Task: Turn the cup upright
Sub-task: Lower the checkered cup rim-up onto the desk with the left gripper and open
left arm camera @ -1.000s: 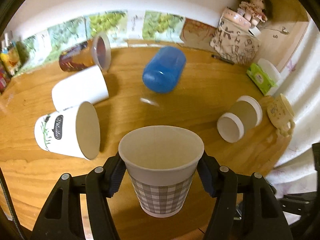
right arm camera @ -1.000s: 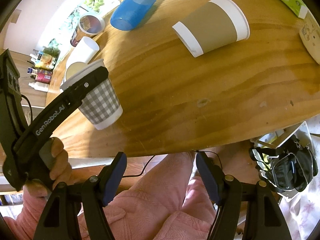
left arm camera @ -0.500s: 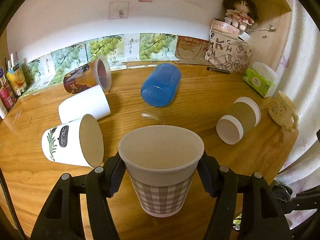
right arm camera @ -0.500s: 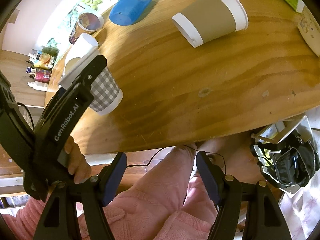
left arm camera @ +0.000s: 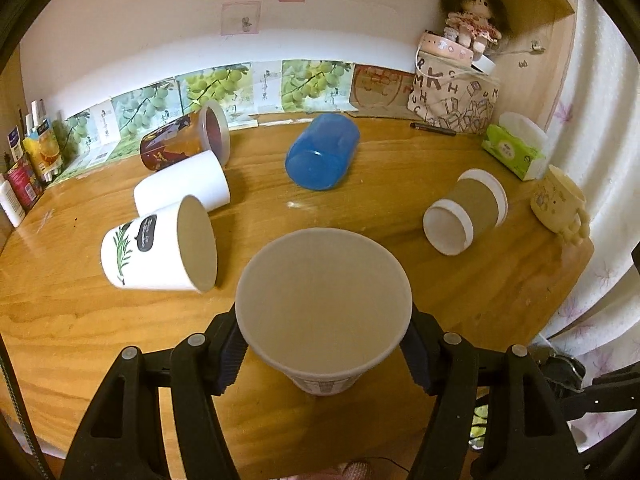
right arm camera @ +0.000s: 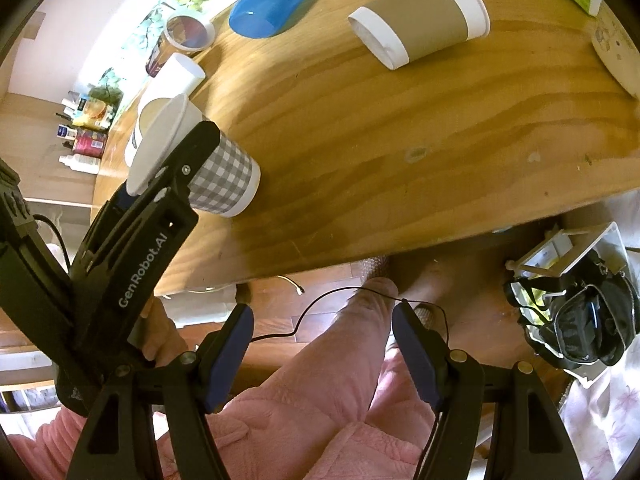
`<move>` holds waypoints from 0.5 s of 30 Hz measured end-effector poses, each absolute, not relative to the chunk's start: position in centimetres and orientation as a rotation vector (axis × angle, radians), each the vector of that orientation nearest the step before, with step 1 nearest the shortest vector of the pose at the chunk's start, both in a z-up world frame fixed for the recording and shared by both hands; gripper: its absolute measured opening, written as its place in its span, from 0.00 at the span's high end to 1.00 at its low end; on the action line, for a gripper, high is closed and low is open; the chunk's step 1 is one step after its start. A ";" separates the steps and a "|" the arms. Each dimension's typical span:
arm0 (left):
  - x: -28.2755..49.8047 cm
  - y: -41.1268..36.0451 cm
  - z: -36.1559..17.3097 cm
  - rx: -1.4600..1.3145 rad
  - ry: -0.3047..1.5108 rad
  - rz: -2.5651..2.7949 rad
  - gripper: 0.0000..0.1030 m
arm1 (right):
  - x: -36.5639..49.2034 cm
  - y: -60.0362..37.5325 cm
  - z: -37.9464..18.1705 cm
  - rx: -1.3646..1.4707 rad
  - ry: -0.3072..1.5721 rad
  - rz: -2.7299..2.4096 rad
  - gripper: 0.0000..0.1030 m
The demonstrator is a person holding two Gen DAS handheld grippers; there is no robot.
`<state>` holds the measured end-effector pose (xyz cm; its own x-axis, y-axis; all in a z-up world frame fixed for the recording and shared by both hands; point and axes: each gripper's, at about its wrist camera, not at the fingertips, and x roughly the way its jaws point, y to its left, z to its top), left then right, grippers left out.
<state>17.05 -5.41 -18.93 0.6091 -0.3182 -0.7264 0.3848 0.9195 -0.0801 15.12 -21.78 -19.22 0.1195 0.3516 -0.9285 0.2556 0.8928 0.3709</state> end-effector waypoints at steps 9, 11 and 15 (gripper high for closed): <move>15.7 -5.3 -19.0 0.152 0.841 -0.386 0.30 | 12.7 -21.7 -18.7 0.489 1.454 0.085 0.30; 15.4 -5.3 -19.0 0.163 0.849 -0.381 0.29 | 12.1 -21.7 -18.6 0.485 1.450 0.088 0.30; 14.5 -5.2 -18.7 0.171 0.825 -0.366 0.23 | 11.1 -22.0 -18.4 0.480 1.441 0.087 0.30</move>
